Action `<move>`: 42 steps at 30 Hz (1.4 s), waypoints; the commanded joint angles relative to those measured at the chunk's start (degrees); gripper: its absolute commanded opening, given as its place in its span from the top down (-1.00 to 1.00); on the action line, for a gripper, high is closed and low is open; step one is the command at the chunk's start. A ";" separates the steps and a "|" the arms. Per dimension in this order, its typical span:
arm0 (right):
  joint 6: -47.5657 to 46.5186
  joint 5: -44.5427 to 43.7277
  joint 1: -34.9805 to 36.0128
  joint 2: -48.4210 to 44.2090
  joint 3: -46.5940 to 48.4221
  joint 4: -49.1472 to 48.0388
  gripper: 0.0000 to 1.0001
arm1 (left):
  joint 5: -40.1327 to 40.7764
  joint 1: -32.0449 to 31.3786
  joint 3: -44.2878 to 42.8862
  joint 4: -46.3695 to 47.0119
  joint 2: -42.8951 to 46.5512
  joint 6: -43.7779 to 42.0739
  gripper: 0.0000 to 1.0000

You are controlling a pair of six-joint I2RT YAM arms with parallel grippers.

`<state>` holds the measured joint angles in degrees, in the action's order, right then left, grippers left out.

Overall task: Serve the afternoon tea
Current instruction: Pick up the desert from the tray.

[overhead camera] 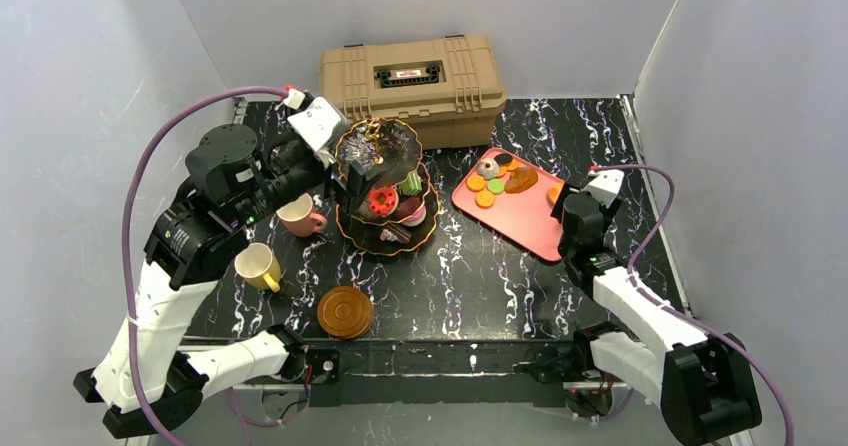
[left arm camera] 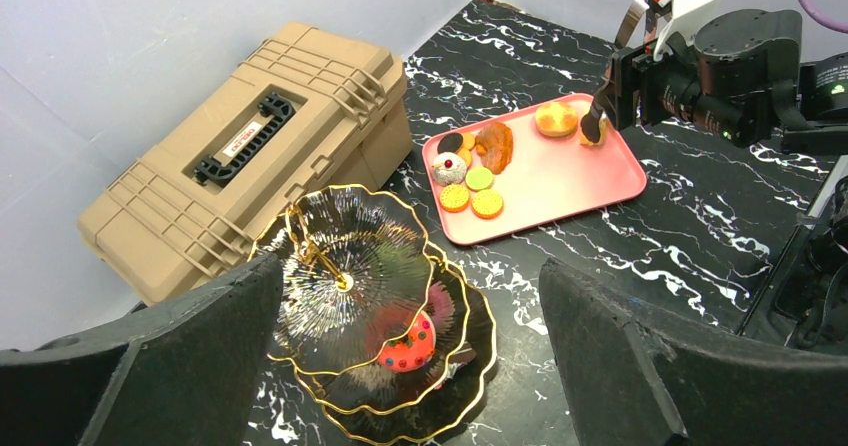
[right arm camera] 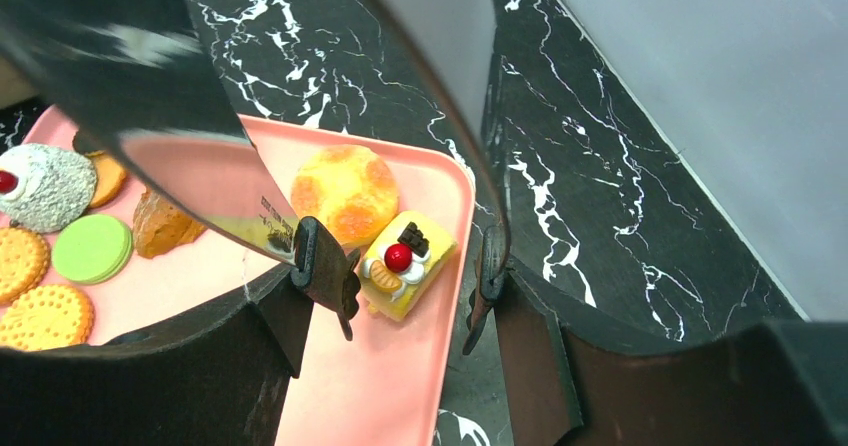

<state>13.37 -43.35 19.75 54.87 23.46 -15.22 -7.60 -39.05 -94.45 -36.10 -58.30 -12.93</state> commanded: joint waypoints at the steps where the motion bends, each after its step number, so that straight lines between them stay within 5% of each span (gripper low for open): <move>1: 0.87 0.00 -2.25 1.80 0.01 -8.15 -0.41 | -0.49 0.38 -1.73 0.12 0.20 -0.25 -0.96; 20: 0.65 4.50 -4.76 9.55 0.68 -14.69 -0.40 | -0.41 0.40 -0.91 0.02 0.60 -0.52 -0.96; 32: -2.69 7.24 -5.07 5.72 2.29 -10.81 0.44 | -0.05 0.40 0.02 0.39 0.90 -0.94 -0.96; 42: -1.56 25.41 -3.68 -4.04 10.32 1.33 0.58 | -0.04 0.39 0.33 0.68 0.91 -0.69 -0.96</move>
<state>11.20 -27.68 15.07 54.06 26.37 -16.82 -7.55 -39.05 -94.32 -36.05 -58.24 -13.47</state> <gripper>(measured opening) 0.338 0.981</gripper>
